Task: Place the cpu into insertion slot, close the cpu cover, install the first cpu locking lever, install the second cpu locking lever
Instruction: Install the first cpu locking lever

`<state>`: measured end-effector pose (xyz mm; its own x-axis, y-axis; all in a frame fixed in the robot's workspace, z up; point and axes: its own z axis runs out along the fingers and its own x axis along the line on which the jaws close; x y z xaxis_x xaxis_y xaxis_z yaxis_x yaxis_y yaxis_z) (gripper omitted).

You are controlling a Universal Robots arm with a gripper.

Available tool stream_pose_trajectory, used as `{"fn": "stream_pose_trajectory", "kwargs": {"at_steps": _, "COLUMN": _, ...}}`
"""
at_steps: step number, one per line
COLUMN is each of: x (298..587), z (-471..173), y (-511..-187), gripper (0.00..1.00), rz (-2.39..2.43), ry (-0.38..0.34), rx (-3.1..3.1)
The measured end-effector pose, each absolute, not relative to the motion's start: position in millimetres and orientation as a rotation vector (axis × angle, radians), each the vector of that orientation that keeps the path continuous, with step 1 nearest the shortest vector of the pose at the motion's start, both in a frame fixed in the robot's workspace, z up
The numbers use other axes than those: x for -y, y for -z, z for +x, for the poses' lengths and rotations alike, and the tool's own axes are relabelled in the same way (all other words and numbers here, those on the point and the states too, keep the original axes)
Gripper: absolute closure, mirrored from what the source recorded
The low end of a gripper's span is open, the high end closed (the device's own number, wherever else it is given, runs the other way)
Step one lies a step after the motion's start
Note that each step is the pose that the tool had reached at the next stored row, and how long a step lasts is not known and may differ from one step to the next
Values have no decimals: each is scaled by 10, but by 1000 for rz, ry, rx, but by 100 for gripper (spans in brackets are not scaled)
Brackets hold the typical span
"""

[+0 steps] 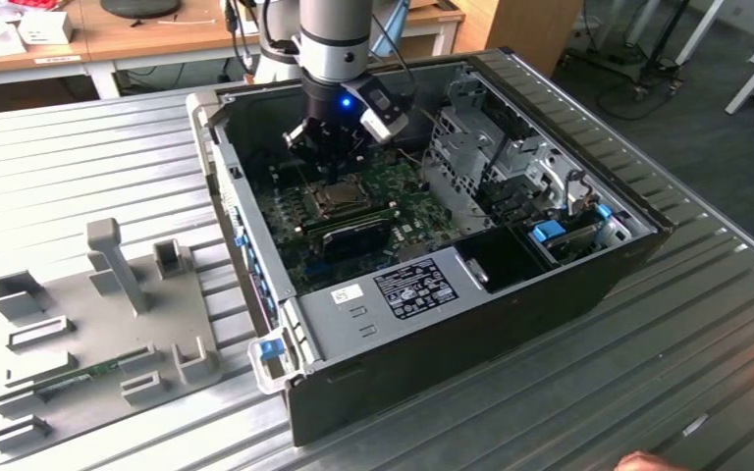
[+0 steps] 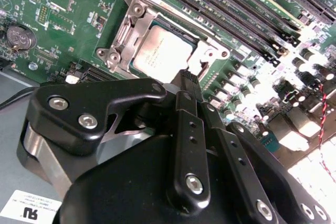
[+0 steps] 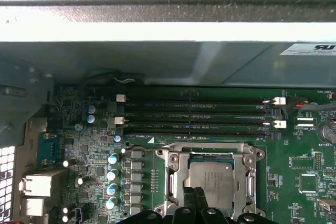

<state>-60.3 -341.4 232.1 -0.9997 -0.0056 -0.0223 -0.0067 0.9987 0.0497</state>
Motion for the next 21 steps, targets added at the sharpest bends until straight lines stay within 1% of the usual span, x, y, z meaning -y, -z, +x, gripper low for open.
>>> {"fn": "stream_pose_trajectory", "kwargs": {"at_steps": 21, "x": 3414, "z": -603, "y": -2372, "gripper": 89, "rz": -10, "ry": -78, "rx": -3118}}
